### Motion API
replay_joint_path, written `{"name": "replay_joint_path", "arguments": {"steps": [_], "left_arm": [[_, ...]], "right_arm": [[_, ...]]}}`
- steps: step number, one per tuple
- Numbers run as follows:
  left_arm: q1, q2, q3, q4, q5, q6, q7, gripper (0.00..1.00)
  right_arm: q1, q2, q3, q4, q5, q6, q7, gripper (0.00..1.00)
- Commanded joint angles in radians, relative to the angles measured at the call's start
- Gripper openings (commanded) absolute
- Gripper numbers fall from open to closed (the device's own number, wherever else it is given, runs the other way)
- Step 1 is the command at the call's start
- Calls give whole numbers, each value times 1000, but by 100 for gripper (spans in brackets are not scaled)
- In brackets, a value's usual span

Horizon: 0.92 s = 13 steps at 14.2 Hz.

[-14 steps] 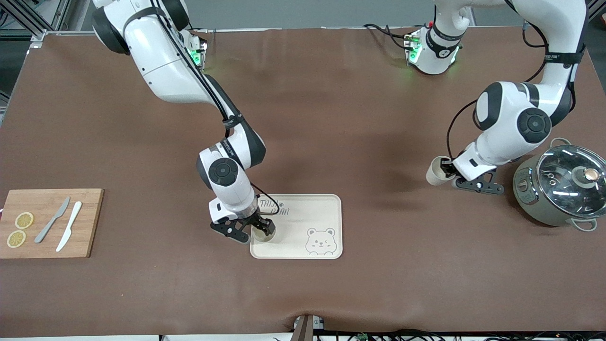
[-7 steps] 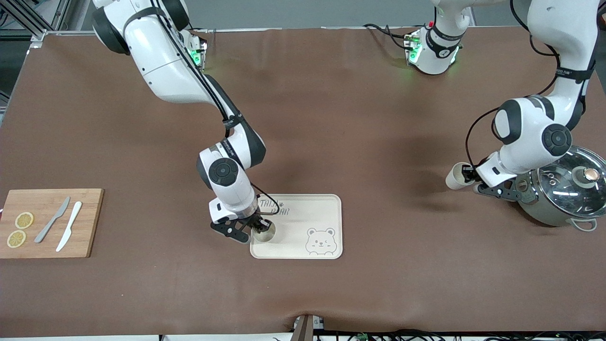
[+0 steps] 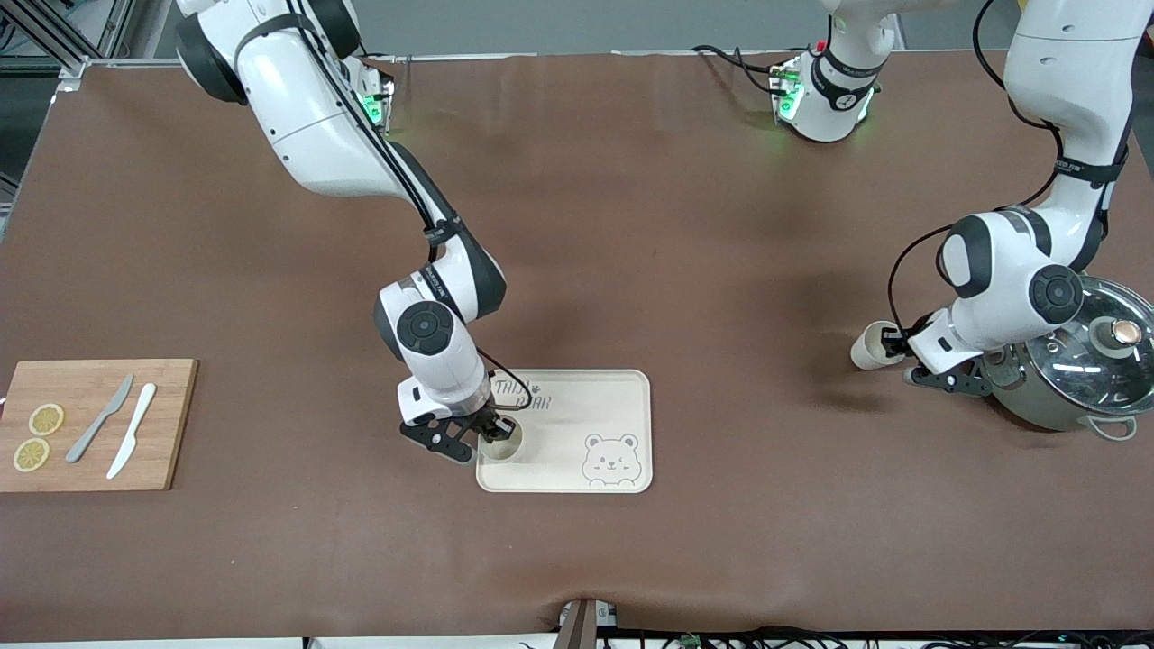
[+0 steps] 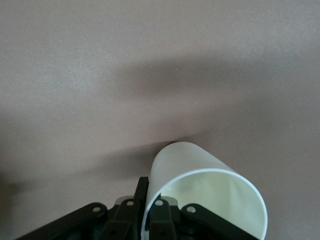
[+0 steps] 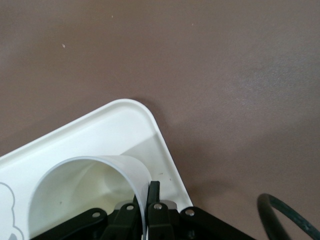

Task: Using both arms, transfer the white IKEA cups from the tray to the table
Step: 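Lower the cup near the pot with the left gripper while the right gripper carries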

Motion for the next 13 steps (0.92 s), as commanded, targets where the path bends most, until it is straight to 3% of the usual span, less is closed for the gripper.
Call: {"name": "replay_joint_path", "arguments": {"steps": [1, 4, 8, 10, 13], "left_arm": [[25, 4, -6, 25, 29, -2, 14, 96], [26, 9, -6, 26, 32, -2, 12, 96], [24, -22, -6, 26, 49, -26, 5, 100], [24, -59, -6, 46, 55, -108, -9, 100], [19, -94, -7, 127, 61, -274, -51, 100]], "right_arm": [[-3, -45, 0, 29, -17, -125, 22, 0], [-50, -185, 9, 79, -2, -364, -28, 0], [-286, -404, 4, 69, 168, -691, -541, 0], [-385, -444, 3, 37, 168, -743, -738, 0], [-494, -456, 3, -53, 165, -696, -934, 0]]}}
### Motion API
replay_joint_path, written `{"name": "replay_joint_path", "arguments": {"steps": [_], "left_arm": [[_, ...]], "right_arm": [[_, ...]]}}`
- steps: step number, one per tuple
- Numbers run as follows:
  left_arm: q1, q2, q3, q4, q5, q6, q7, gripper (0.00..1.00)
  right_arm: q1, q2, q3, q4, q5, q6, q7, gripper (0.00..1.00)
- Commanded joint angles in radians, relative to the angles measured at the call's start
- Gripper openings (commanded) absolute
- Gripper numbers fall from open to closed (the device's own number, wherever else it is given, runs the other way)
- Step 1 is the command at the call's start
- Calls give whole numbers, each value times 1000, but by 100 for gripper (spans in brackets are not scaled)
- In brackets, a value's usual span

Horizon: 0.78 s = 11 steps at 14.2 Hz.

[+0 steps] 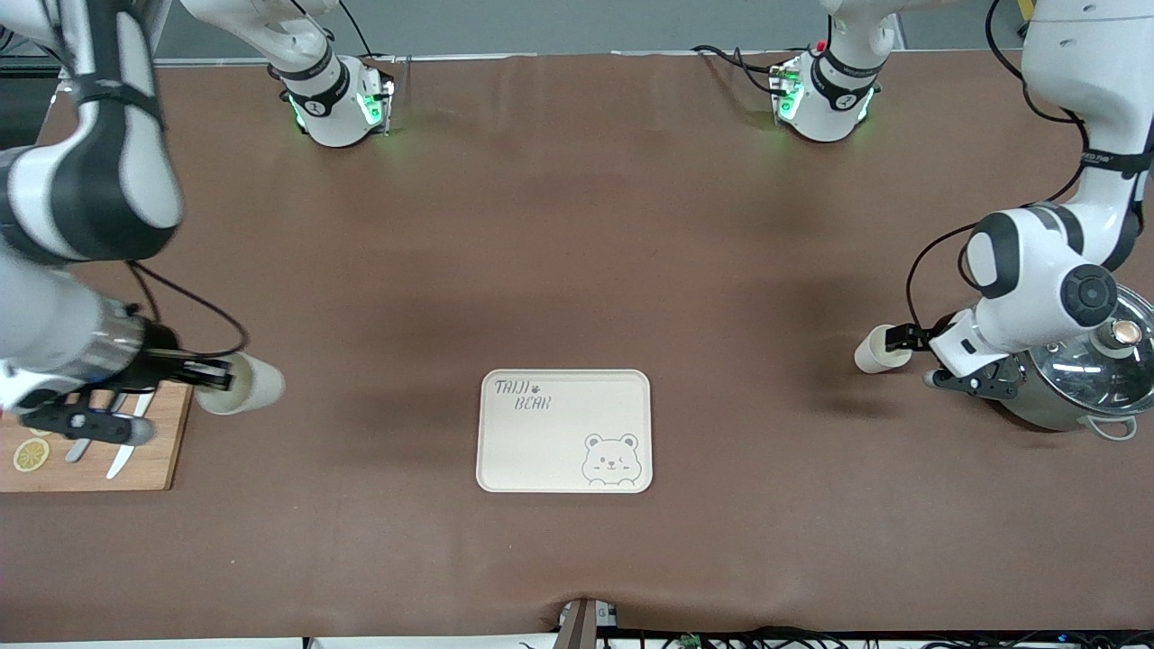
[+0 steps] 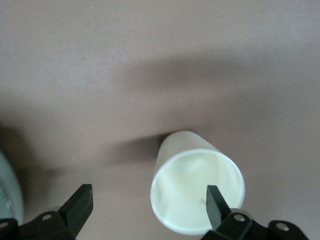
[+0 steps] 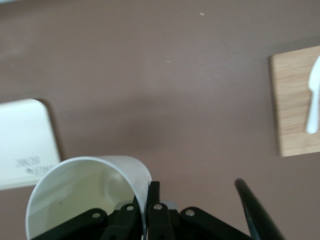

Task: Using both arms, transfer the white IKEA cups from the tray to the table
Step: 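Lower the cup near the pot with the left gripper while the right gripper carries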

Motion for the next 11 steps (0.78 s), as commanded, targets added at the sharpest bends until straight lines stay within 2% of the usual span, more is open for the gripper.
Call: {"name": "replay_joint_path", "arguments": {"steps": [1, 3, 6, 8, 11], "left_arm": [[-1, -45, -8, 92, 30, -164, -48, 100], [-7, -31, -14, 231, 30, -285, -97, 100], [-53, 30, -16, 421, 30, -365, -224, 100], [-77, 53, -17, 482, 22, -365, -290, 100], [-143, 64, -17, 522, 19, -365, -359, 100]], "right_arm": [[-69, -13, 22, -143, 9, 118, -150, 0], [-100, -26, 22, -272, 9, 274, -232, 0], [-93, -19, 22, -427, 9, 518, -232, 0], [-91, -8, 24, -490, 9, 644, -232, 0], [-83, 24, 26, -556, 9, 785, -231, 0]]}}
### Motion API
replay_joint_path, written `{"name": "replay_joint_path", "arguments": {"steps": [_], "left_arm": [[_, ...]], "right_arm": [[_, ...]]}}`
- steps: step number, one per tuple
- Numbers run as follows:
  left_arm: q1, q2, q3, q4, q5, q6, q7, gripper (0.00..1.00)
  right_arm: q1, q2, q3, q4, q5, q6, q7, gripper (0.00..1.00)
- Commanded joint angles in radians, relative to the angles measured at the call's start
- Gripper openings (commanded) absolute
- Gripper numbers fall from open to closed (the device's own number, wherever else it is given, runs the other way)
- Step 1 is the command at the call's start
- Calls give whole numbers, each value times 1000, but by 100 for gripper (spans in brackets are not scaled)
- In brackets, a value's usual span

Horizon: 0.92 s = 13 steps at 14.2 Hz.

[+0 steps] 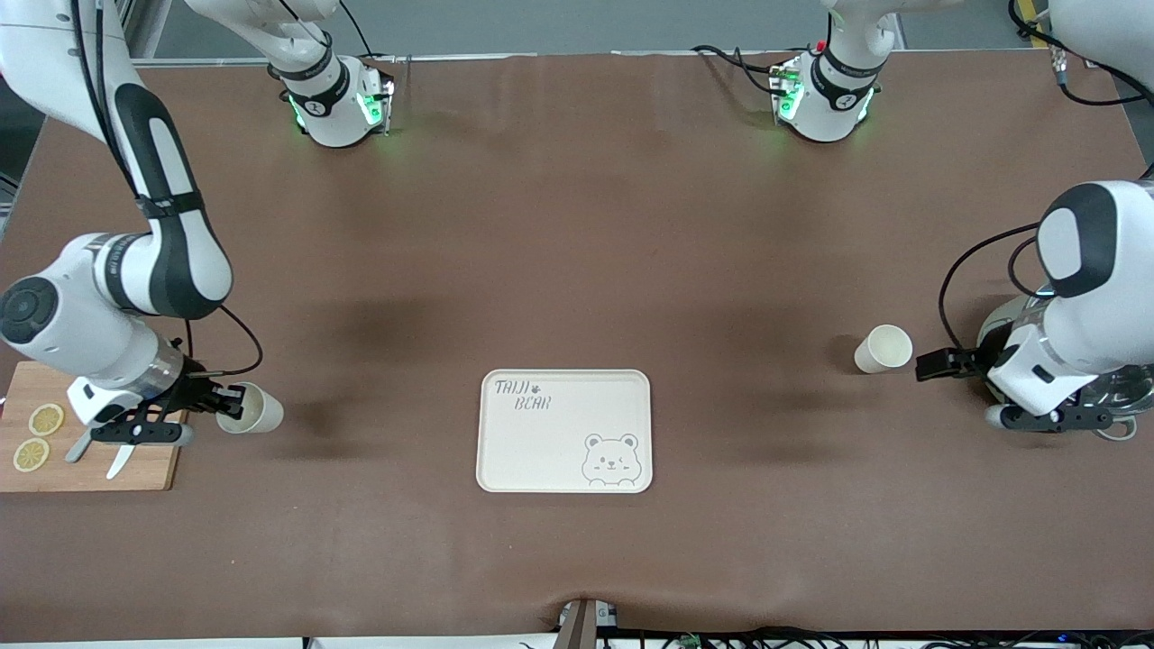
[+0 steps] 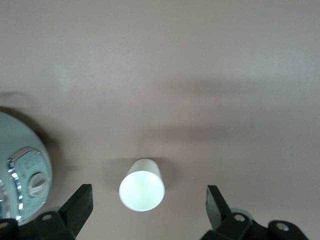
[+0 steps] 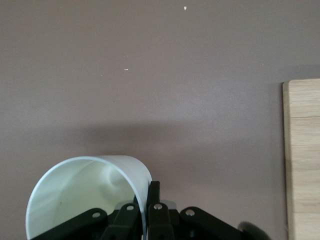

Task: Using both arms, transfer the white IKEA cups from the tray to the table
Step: 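Lower the cup near the pot with the left gripper while the right gripper carries, then open the left gripper and lift away from the placed cup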

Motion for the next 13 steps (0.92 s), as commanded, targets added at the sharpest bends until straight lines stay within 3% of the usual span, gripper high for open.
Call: {"name": "replay_joint_path", "arguments": {"steps": [1, 8, 13], "left_arm": [[-59, 29, -1, 71, 17, -26, -60, 100], [-119, -72, -34, 76, 9, -34, -106, 100], [-137, -183, -39, 75, 11, -153, -77, 100]], "right_arm": [[4, 14, 5, -57, 11, 103, -13, 0], [20, 78, 6, -72, 14, 221, -11, 0], [26, 98, 8, -94, 15, 281, -11, 0]]}}
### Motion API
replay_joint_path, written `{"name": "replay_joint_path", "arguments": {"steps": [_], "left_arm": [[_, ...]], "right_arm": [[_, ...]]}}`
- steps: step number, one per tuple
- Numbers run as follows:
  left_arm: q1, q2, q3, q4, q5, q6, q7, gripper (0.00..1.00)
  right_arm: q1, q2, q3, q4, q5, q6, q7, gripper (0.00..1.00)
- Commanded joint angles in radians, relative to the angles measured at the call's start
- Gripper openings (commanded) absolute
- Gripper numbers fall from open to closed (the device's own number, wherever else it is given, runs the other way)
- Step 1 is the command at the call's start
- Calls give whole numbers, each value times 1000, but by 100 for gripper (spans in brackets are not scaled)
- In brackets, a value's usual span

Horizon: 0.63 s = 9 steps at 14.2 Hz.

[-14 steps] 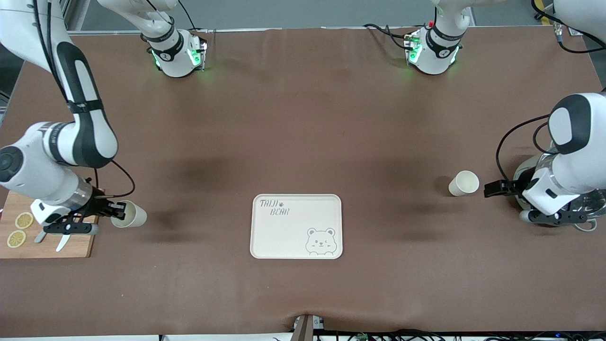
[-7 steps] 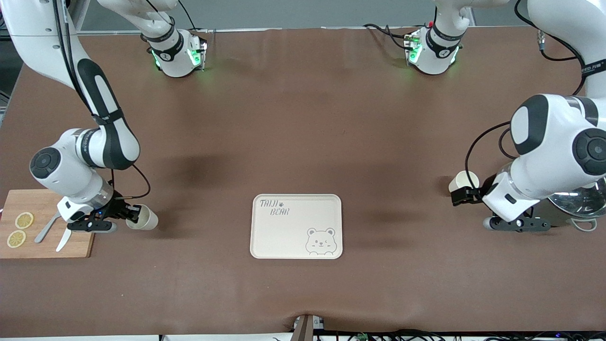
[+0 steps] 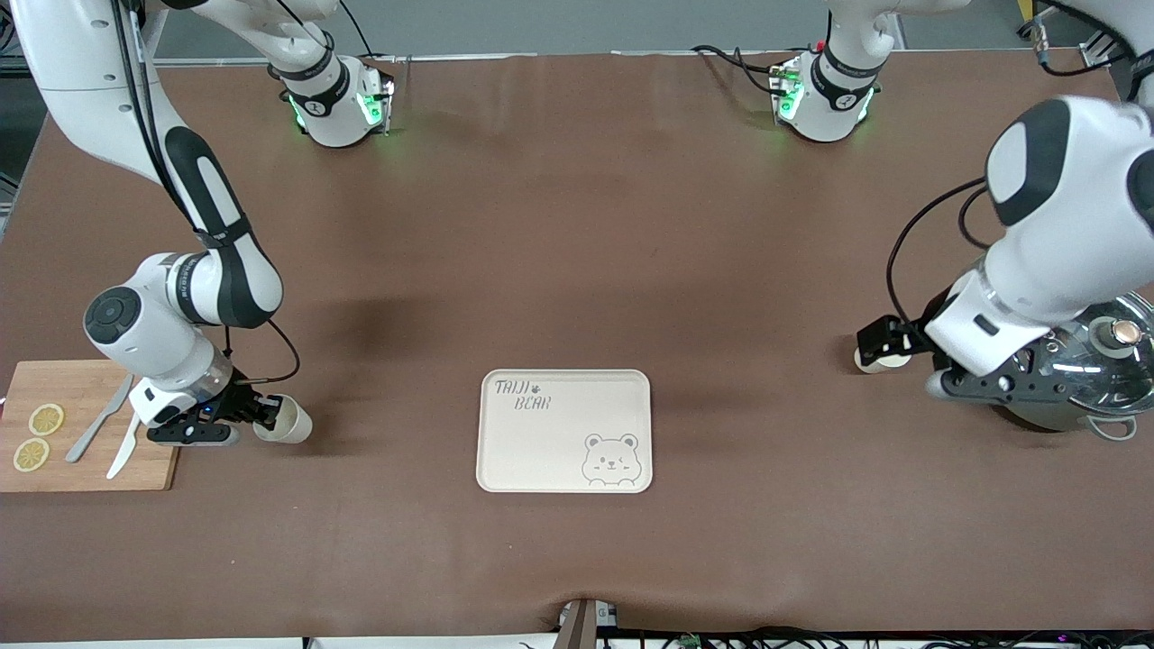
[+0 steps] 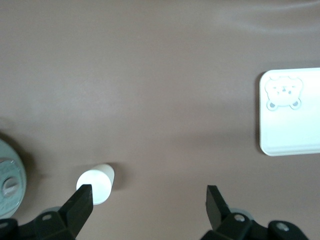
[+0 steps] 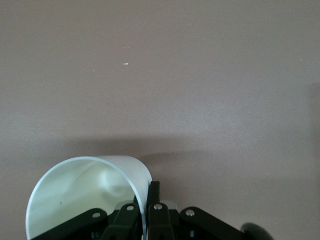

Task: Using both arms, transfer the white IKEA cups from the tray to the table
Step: 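Open the left gripper and lift away from the placed cup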

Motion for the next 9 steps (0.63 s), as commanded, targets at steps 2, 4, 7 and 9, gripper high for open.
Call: {"name": "replay_joint_path", "arguments": {"steps": [2, 4, 7, 9], "left_arm": [[-22, -101, 7, -14, 11, -114, 45, 100], [-20, -145, 5, -22, 11, -154, 79, 100], [-11, -182, 7, -17, 11, -208, 84, 100], [-11, -182, 7, -13, 18, -210, 85, 100]], "right_arm": [[10, 13, 1, -35, 15, 75, -10, 0], [15, 14, -1, -36, 15, 82, -8, 0], [16, 14, -1, -35, 15, 79, -2, 13], [15, 13, 1, -29, 15, 68, 1, 100]]}}
